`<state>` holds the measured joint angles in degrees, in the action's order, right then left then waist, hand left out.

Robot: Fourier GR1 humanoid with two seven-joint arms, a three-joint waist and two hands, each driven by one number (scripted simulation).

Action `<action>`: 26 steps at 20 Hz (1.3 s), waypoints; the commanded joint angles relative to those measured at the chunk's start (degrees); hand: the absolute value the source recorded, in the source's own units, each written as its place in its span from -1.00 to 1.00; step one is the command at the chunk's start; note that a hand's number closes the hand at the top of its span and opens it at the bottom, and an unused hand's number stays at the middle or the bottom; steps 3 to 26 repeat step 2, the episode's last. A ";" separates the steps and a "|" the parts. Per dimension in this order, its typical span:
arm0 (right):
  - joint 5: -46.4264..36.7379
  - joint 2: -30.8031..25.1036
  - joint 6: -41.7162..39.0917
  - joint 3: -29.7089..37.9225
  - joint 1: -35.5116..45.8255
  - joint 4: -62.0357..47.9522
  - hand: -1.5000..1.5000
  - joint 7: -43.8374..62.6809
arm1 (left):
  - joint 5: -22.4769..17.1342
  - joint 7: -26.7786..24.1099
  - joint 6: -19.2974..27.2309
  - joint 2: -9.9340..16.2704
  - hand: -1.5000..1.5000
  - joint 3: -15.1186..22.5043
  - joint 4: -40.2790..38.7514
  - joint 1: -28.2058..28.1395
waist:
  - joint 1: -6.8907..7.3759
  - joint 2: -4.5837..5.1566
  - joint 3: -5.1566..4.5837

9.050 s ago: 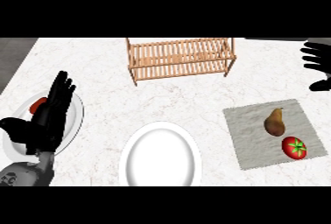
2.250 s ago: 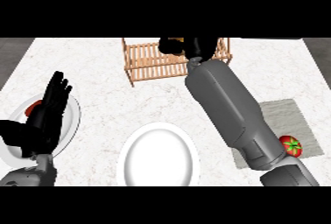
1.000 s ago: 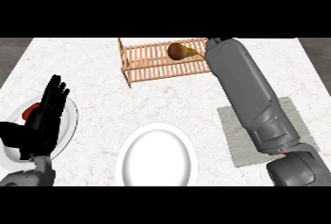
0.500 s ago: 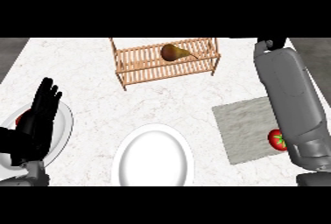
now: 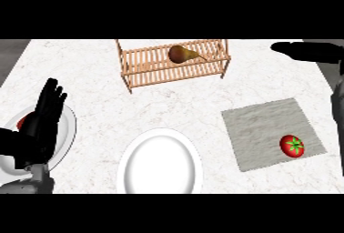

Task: Pick the pear from the placemat and place it in the tiered shelf

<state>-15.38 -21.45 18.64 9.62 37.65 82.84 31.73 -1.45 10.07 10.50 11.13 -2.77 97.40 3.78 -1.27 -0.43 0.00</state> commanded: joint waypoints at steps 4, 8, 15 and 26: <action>4.09 -1.88 -4.04 2.79 -7.57 10.67 -1.00 1.57 | 0.09 1.56 -1.53 0.70 0.00 -0.68 0.67 0.75 | 1.01 0.29 0.00; 4.09 -1.88 -4.04 2.79 -7.57 10.67 -1.00 1.57 | 0.09 1.56 -1.53 0.70 0.00 -0.68 0.67 0.75 | 1.01 0.29 0.00; 4.09 -1.88 -4.04 2.79 -7.57 10.67 -1.00 1.57 | 0.09 1.56 -1.53 0.70 0.00 -0.68 0.67 0.75 | 1.01 0.29 0.00; 4.09 -1.88 -4.04 2.79 -7.57 10.67 -1.00 1.57 | 0.09 1.56 -1.53 0.70 0.00 -0.68 0.67 0.75 | 1.01 0.29 0.00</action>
